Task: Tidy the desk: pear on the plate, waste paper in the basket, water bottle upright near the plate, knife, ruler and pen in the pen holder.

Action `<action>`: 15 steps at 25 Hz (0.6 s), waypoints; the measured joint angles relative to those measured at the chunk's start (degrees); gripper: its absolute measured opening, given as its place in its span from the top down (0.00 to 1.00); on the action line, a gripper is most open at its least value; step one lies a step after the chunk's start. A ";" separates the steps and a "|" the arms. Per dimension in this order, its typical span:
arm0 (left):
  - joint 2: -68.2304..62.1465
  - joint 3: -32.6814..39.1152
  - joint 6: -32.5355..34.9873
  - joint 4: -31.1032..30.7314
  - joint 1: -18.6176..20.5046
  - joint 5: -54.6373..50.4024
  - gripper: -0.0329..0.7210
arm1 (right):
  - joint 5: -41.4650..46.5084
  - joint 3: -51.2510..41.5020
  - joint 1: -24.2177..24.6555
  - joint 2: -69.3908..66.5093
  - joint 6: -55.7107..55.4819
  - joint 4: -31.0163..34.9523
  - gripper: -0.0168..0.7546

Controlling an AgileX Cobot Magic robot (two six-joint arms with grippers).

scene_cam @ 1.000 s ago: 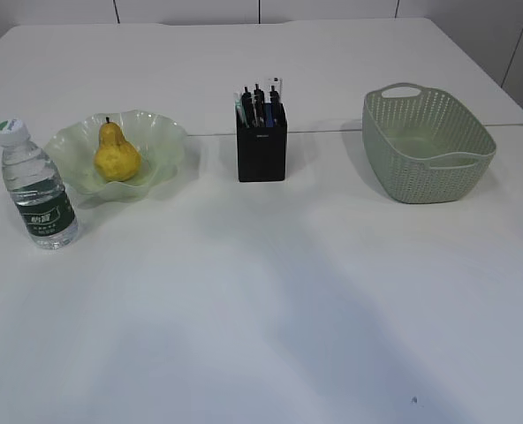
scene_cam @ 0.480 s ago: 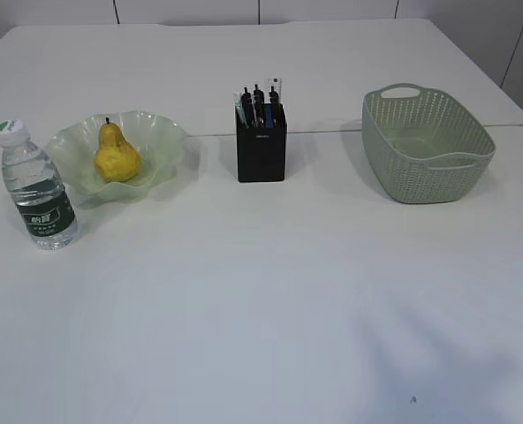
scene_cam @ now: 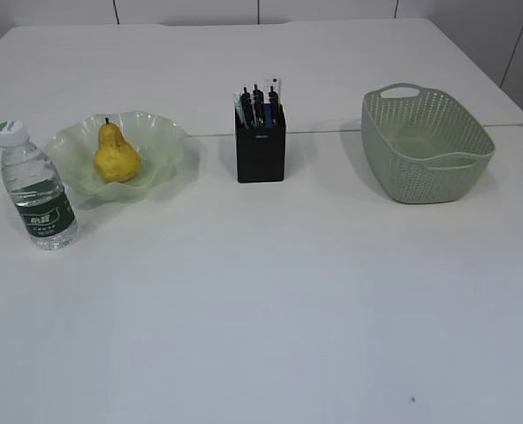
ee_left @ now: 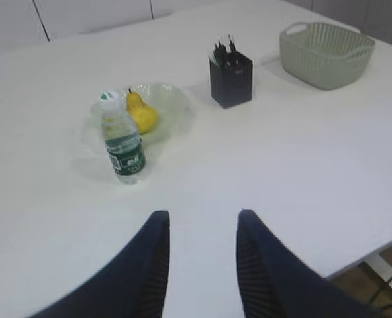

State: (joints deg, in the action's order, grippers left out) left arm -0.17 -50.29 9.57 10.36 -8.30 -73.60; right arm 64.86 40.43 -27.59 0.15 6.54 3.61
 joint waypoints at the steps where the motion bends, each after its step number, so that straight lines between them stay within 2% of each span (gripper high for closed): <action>1: 0.00 1.52 0.67 0.54 0.00 0.00 0.64 | 1.11 -1.37 0.00 0.78 0.15 0.00 0.52; 4: 0.00 5.72 1.44 2.84 0.09 1.64 0.64 | 2.80 -5.51 0.00 1.04 1.35 1.16 0.52; 8: 0.00 9.70 2.75 4.77 0.09 4.60 0.64 | 0.45 -10.11 0.00 1.04 3.19 3.06 0.52; 15: 0.00 16.65 5.82 5.36 0.09 7.19 0.64 | 1.03 -11.94 0.00 1.04 4.99 3.14 0.52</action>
State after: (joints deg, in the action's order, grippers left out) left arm -0.17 -33.64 15.39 15.72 -8.21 -66.41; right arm 65.89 28.49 -27.59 1.19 11.53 6.74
